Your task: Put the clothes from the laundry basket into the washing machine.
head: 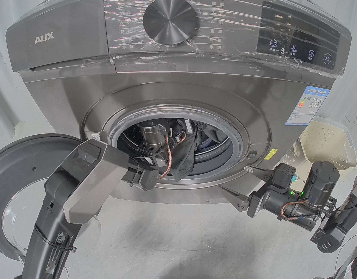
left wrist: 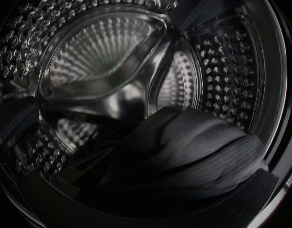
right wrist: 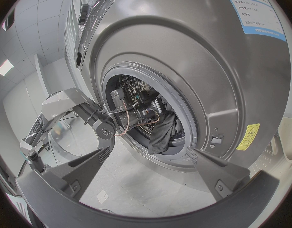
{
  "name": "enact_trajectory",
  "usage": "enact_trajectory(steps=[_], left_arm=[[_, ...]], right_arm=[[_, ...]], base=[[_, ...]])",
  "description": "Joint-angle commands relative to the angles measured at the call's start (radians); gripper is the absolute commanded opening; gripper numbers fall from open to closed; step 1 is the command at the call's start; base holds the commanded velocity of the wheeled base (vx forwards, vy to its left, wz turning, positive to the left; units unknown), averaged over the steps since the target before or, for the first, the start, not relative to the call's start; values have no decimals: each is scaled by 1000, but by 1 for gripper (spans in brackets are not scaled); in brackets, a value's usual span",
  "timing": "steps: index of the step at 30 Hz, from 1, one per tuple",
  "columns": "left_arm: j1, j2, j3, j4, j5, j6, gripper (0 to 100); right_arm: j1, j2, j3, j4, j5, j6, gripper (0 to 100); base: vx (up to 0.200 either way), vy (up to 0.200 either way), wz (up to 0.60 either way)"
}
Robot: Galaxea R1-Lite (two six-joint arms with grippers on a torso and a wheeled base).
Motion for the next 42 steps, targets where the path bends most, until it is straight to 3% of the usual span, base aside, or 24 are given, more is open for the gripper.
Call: enact_trajectory(steps=[1, 5, 7, 12, 16, 17, 23, 26, 28, 32, 36, 42], left_arm=[[-25, -162, 297, 171, 23, -69, 100], [-31, -238, 401, 267, 0, -69, 100], [-38, -281, 463, 339, -55, -65, 100], [-38, -274, 505, 355, -84, -49, 100], [-27, -215, 498, 350, -83, 0, 100], [-27, -204, 492, 350, -83, 7, 0], [-27, -169, 375, 349, -75, -10, 0], [-24, -141, 266, 336, -55, -75, 0], [-16, -118, 182, 315, -14, -112, 0], [21, -43, 19, 257, 41, -113, 0], [36, 0, -88, 237, 55, -113, 0], [31, 17, -84, 200, 55, -112, 0]], right_arm=[[1, 5, 1, 0, 0, 1, 100], [2, 6, 1, 0, 0, 1, 100], [12, 6, 1, 0, 0, 1, 100], [13, 5, 1, 0, 0, 1, 100], [13, 5, -1, -2, 0, 1, 100], [13, 5, -1, -2, 0, 1, 100], [13, 2, -2, -2, 0, 1, 100], [13, 3, -5, -2, 0, 1, 100], [13, 5, -5, -2, 0, 1, 100], [15, 5, -7, -2, 0, 1, 100], [15, 5, -7, -2, 0, 1, 100], [15, 5, -4, -2, 0, 1, 100]], base=[[0, 0, 0], [0, 0, 0], [0, 0, 0], [0, 0, 0], [0, 0, 0], [0, 0, 0], [0, 0, 0], [0, 0, 0], [0, 0, 0], [0, 0, 0], [0, 0, 0], [0, 0, 0]])
